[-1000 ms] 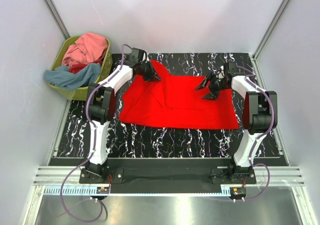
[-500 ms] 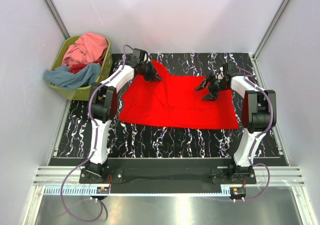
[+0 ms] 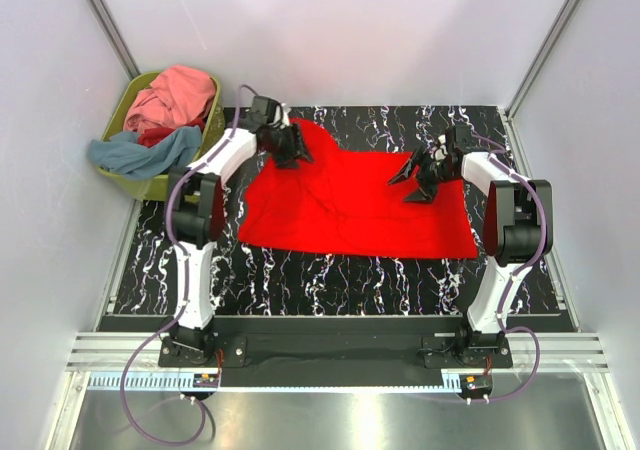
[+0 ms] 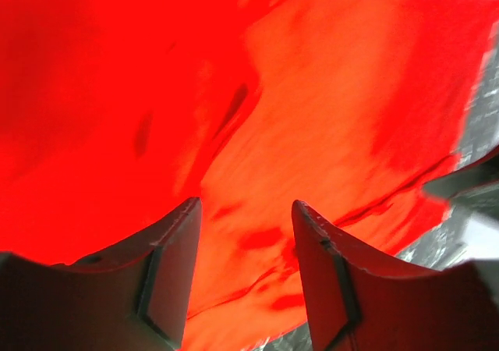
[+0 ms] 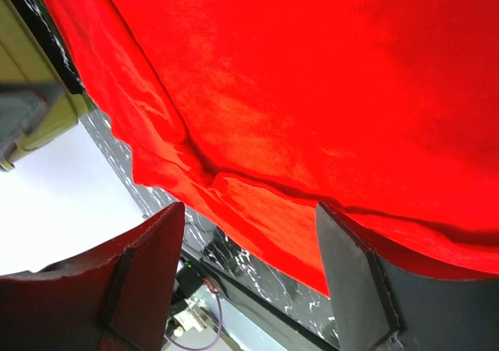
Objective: Fold and stack the t-shirts
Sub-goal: Fold the tshirt
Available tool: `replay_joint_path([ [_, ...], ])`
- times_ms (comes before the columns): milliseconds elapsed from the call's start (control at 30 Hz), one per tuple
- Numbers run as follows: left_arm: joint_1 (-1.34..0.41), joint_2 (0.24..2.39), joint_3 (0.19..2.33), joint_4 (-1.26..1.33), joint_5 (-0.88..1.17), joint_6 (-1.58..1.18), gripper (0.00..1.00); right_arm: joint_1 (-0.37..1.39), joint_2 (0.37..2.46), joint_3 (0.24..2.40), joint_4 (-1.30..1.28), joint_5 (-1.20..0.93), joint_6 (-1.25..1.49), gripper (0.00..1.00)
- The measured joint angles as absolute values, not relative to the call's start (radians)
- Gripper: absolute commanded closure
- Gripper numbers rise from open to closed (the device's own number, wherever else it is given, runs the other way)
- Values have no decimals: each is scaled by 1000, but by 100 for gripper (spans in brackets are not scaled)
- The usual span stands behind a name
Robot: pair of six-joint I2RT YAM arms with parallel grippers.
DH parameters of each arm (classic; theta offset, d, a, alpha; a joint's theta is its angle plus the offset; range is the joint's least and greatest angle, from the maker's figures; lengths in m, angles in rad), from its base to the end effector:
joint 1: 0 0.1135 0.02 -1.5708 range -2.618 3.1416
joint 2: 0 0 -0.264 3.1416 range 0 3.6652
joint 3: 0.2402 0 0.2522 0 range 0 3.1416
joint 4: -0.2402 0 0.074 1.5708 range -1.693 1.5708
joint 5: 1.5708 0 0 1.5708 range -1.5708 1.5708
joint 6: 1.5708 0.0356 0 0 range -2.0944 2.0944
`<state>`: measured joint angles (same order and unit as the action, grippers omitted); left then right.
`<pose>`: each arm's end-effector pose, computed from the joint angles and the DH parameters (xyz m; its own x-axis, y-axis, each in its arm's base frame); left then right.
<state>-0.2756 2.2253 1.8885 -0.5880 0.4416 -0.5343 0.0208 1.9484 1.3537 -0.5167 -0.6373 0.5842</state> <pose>0.4728 -0.1495 0.2138 -0.9126 -0.2203 -0.3443 0.0335 0.7991 -0.6003 0.3988 0.0295 0.1794 -0.9022 0.4246 -0.0757 0.2603 0.6760 0.6894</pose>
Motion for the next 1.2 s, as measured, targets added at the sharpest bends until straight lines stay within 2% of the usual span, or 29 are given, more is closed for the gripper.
replay_joint_path([
  [200,-177,1958,1563,-673,423,-424,51,36,1951,1372,-550,-638,557,25],
  [333,-131,1811,1369,-703,403,-394,45,97,1971,1454,-558,-637,557,25],
  [433,-123,1785,1298,-720,383,-383,43,147,1972,1482,-541,-638,557,25],
  [633,-123,1758,1242,-760,294,-357,39,144,1927,1393,-550,-606,545,24],
  [800,-109,1718,1219,-778,241,-335,38,23,1798,1283,-667,-502,479,18],
  [967,-96,1716,1194,-794,236,-318,41,-133,1717,1273,-759,-350,389,27],
  [1200,-95,1735,1184,-800,234,-301,42,-163,1738,1273,-813,-212,429,38],
])
